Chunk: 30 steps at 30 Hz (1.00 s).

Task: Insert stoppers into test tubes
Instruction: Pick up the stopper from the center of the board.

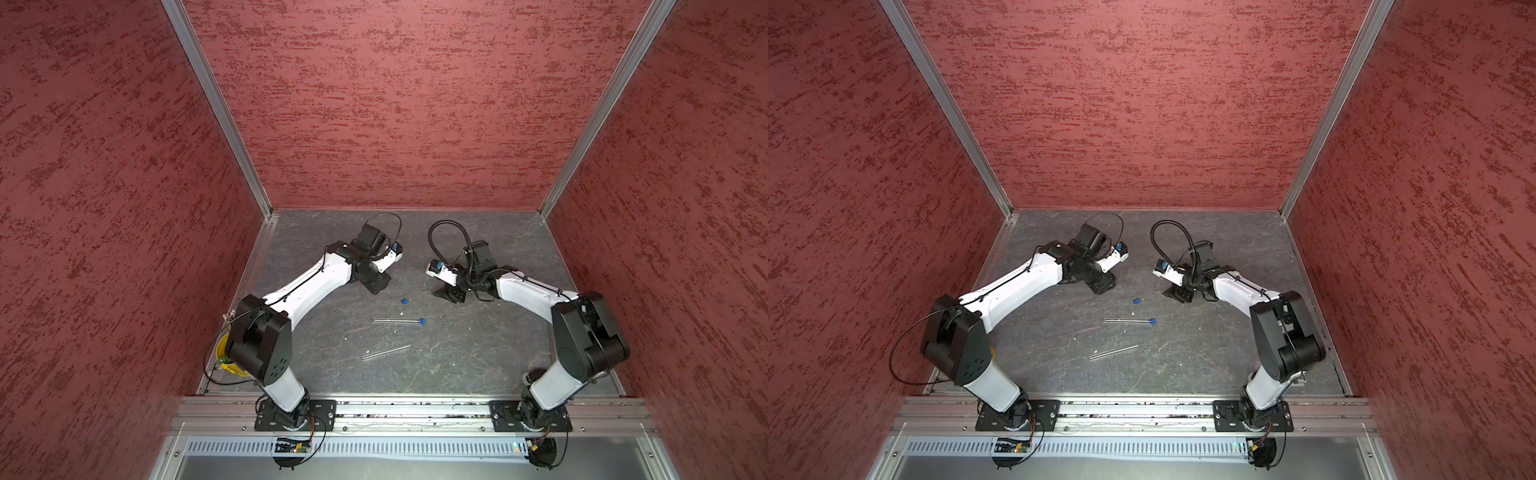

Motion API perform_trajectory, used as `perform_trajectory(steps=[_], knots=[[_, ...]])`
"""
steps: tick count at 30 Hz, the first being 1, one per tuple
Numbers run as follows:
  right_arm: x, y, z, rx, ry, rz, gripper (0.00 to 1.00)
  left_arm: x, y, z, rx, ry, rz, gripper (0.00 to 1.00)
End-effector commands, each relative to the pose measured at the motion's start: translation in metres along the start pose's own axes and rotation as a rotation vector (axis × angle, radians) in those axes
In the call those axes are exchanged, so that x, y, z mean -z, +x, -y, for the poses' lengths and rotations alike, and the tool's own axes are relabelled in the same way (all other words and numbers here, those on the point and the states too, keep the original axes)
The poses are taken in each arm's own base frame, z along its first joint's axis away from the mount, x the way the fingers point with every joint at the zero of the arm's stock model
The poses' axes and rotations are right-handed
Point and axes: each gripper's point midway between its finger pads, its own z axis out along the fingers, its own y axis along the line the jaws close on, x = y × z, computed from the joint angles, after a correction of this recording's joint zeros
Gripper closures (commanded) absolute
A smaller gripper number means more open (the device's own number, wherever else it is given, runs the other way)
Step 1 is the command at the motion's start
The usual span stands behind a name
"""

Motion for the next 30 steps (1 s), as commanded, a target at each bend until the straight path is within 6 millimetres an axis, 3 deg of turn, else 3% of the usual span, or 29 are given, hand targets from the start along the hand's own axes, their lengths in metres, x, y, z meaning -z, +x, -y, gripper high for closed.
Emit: perform_trajectory(steps=[1, 8, 14, 30], knots=[[-0.013, -0.02, -0.009, 0.132, -0.054, 0.017, 0.42, 0.009, 0.024, 0.005, 0.059, 0.019, -0.012, 0.51], [-0.039, -0.018, -0.029, 0.226, -0.127, -0.024, 0.45, 0.026, 0.042, 0.012, 0.063, 0.016, 0.133, 0.51], [-0.051, -0.014, -0.032, 0.268, -0.137, -0.054, 0.49, 0.034, 0.052, 0.016, 0.015, -0.004, 0.197, 0.5], [-0.088, -0.015, -0.033, 0.307, -0.207, -0.113, 0.51, 0.024, 0.054, 0.022, -0.043, 0.001, 0.197, 0.5]])
